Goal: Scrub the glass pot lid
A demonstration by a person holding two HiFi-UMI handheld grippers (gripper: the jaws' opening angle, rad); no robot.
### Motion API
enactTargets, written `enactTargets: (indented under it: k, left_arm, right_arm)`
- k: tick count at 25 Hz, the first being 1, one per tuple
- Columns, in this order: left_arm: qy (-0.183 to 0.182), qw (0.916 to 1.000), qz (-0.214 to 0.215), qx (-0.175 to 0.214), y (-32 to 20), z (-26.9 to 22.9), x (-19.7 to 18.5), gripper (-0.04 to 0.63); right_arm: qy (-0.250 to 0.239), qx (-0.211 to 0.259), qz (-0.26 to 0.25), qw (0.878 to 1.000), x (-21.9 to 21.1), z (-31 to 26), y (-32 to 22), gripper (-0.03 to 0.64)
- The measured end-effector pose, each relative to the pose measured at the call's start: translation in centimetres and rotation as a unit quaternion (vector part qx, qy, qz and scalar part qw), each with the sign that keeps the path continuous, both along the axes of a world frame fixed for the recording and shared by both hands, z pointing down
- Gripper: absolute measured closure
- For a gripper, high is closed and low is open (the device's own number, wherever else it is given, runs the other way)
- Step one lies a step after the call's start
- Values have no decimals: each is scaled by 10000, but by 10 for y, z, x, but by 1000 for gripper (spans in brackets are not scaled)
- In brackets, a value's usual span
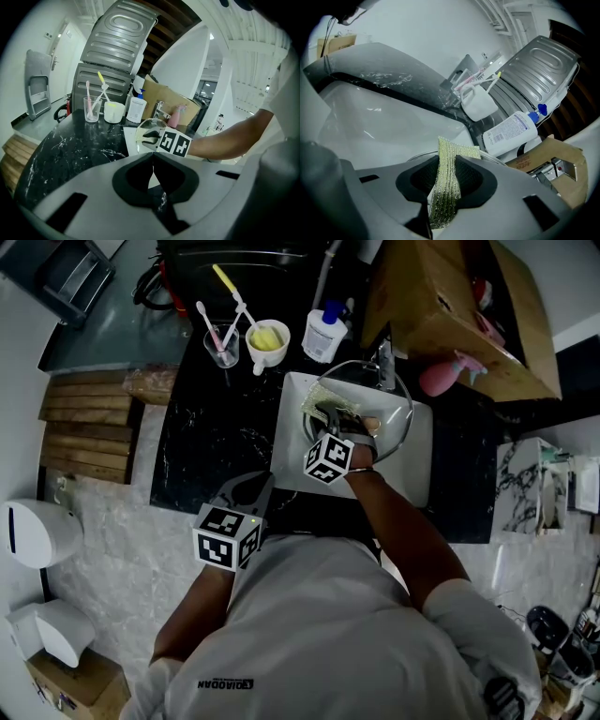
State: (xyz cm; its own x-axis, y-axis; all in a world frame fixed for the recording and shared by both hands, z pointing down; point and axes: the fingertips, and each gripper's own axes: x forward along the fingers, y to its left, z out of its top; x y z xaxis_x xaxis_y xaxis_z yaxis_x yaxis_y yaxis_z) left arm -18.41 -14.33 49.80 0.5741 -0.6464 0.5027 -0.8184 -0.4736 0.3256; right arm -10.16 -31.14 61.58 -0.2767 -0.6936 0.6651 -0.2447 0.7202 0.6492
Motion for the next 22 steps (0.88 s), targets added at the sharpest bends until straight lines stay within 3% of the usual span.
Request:
enactTargets:
  k: [22]
  left_arm:
    - [44, 10000, 34, 37, 9, -3, 16, 580]
  right_arm:
    - [475, -274, -857, 9948, 2, 22, 38, 495]
